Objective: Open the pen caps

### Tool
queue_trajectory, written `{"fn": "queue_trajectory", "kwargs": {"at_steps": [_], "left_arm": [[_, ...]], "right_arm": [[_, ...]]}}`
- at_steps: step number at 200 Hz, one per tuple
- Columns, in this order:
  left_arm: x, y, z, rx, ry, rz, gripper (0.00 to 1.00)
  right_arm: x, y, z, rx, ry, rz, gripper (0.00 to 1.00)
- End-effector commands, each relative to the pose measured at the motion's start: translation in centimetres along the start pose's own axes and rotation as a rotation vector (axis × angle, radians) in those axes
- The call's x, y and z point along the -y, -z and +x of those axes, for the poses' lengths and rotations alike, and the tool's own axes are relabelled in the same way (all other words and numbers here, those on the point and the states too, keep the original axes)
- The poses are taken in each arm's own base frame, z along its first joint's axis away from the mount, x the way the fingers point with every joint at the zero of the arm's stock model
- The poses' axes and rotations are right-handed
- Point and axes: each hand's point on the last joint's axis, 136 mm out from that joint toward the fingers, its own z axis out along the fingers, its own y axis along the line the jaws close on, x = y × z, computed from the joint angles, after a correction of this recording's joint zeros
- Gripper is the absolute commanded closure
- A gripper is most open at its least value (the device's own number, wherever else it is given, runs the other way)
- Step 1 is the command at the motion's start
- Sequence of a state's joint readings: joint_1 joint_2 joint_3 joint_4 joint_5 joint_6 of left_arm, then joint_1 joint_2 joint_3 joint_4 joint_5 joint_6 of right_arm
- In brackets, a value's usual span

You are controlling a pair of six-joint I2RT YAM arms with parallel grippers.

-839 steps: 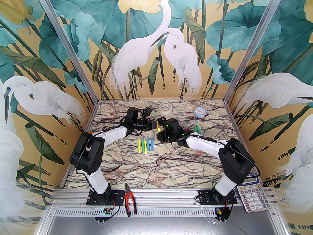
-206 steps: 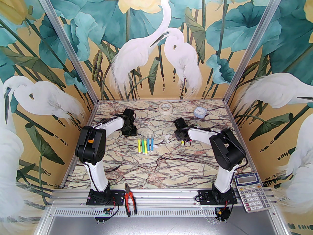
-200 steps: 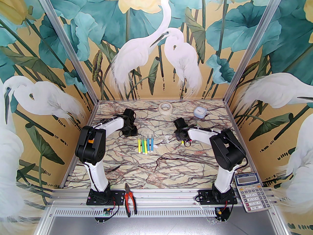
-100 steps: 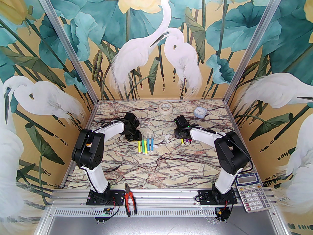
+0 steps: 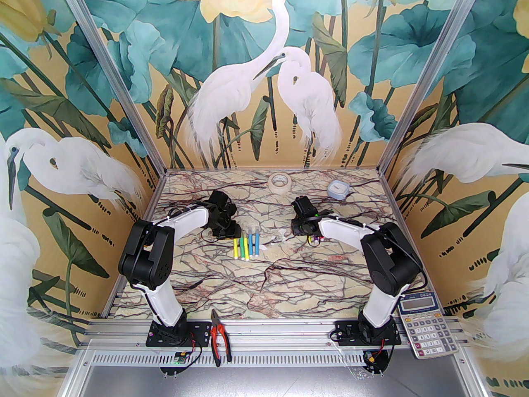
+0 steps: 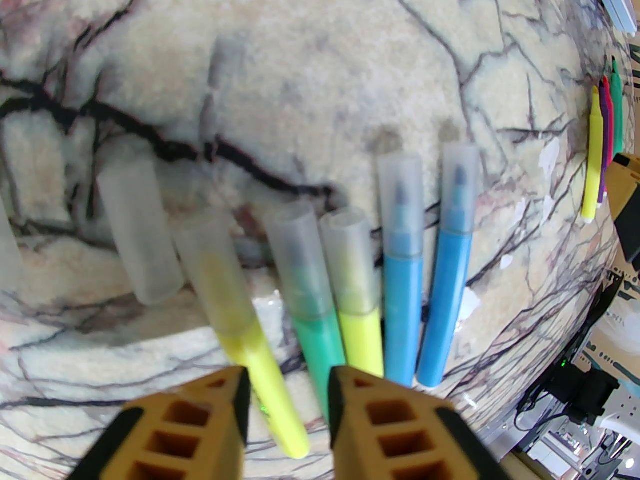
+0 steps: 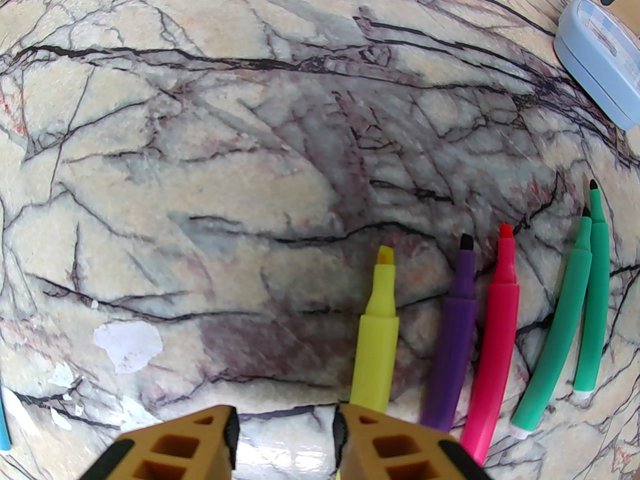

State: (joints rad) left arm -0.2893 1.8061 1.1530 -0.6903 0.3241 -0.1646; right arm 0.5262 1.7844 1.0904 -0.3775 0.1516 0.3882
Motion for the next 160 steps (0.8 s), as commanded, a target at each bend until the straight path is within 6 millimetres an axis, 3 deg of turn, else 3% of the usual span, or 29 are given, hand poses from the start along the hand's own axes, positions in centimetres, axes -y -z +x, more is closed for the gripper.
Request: {"fn": "queue_trajectory", "kwargs": {"at_steps": [1, 42, 160], "left_arm": [[0.3, 0.6, 0.4, 0.02, -0.015, -0.008, 0.62], [0.2, 0.2, 0.6, 0.013, -0.008, -0.02, 0.58], [3.9, -1.9, 0.4, -0.019, -0.033, 0.091, 0.6]], "right_arm": [[-1.0, 1.0, -1.5, 0.045, 0.016, -0.034, 0.6], [-1.1, 1.0, -1.4, 0.044, 0.017, -0.034, 0.6], [-0.8, 1.4, -1.0, 0.047, 0.017, -0.03, 0.6]]}}
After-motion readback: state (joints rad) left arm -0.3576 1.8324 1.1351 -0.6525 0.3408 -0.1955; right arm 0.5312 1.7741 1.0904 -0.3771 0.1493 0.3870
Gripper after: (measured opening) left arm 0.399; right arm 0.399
